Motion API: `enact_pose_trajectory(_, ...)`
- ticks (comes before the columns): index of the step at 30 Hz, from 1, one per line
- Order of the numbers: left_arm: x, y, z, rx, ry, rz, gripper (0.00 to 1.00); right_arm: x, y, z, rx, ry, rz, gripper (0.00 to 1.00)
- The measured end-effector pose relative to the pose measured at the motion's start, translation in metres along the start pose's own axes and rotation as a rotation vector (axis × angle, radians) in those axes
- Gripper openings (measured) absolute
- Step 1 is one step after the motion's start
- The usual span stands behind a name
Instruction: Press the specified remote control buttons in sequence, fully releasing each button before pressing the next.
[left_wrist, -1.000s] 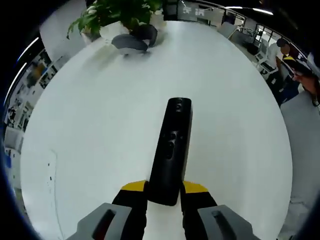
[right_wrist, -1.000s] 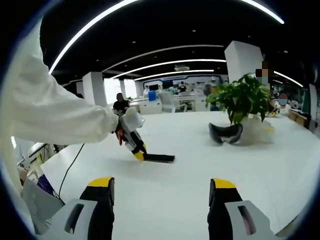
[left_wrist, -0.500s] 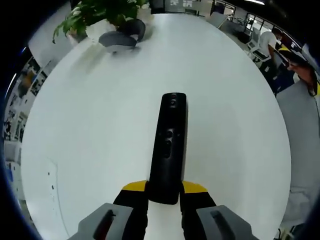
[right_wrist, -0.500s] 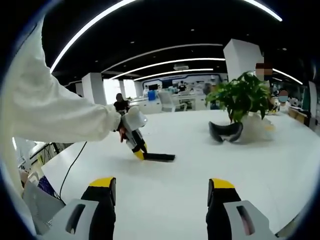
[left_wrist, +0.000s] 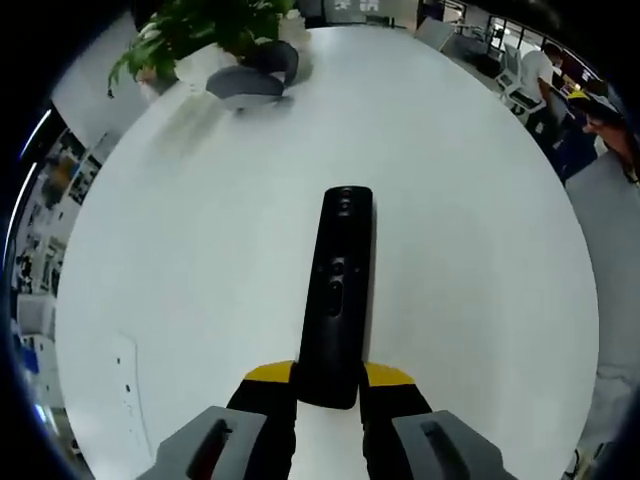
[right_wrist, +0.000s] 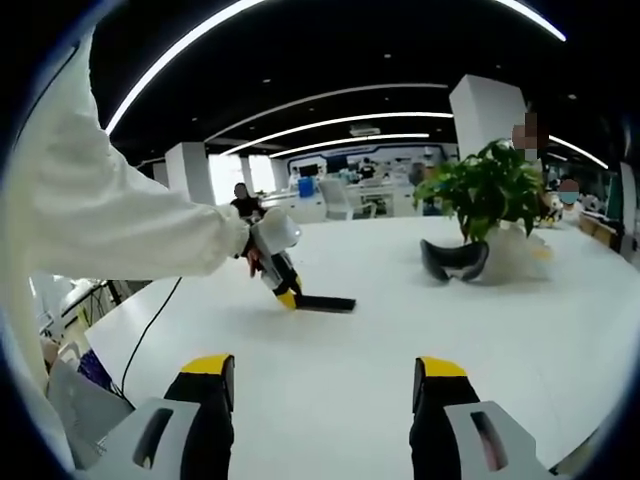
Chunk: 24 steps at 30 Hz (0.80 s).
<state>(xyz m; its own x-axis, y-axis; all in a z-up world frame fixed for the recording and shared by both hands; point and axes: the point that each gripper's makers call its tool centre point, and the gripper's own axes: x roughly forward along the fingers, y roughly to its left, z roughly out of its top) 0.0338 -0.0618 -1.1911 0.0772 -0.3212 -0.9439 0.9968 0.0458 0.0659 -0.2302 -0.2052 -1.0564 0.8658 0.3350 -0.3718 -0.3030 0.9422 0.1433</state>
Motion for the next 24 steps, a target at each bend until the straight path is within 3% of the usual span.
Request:
enact_pose_trajectory(13,-0.004,0.042,-0.009,-0.039,0.026,0.080,0.22,0.001,0.001,-0.002,0.004,0.010,0.000,0.70)
enact_pose_trajectory(17,0.000,0.042,-0.015,-0.021,0.058,0.083,0.22,0.002,0.001,-0.003,0.002,0.016,-0.001,0.71)
enact_pose_trajectory(24,0.000,0.042,-0.016,-0.059,0.043,0.070,0.23,0.002,0.002,-0.005,-0.005,0.024,0.000,0.72)
